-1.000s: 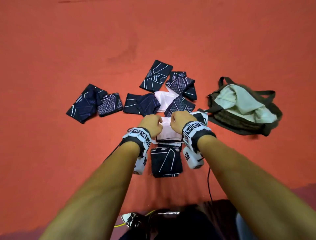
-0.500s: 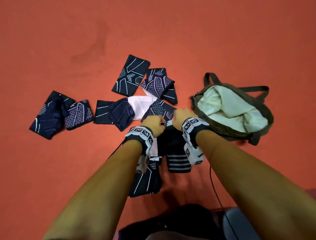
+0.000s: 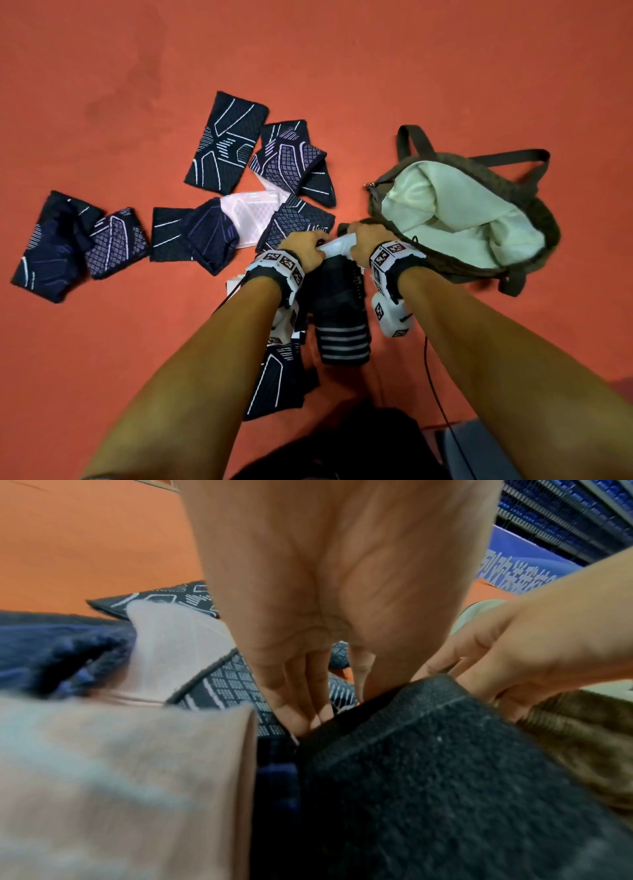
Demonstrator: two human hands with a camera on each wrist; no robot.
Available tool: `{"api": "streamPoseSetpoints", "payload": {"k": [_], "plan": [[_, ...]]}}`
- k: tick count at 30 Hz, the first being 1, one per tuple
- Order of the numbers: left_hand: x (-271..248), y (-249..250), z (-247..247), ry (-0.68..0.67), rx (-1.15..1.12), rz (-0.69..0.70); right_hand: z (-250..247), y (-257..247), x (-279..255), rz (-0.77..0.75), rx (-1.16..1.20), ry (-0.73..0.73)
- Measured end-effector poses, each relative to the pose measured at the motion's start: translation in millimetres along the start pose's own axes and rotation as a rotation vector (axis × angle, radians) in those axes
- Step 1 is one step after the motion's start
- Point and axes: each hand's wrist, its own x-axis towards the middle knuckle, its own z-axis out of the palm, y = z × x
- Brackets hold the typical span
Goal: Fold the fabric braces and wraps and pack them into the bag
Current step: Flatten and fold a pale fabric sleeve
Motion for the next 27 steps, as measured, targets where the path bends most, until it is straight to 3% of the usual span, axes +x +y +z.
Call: {"api": "streamPoseSetpoints", "payload": {"k": [5, 11, 18, 27], "plan": [[13.8, -2.1, 5.5, 0.000, 0.020, -0.039, 8.6, 6.0, 8.9, -0.045, 0.048, -0.005], [20.4, -2.3, 10.1, 0.061, 0.047, -0.044, 4.7, 8.6, 20.8, 0.035, 0.080, -0.003], [23.7, -5.1, 4.3, 0.192, -0.153, -0.036, -15.4, -0.7, 25.3, 0.014, 0.083, 0.142], [7.0, -13.2, -25.1, 0.322, -0.278, -0.043, -34.8, -29.7, 9.7, -0.022, 0.169, 0.221]]}}
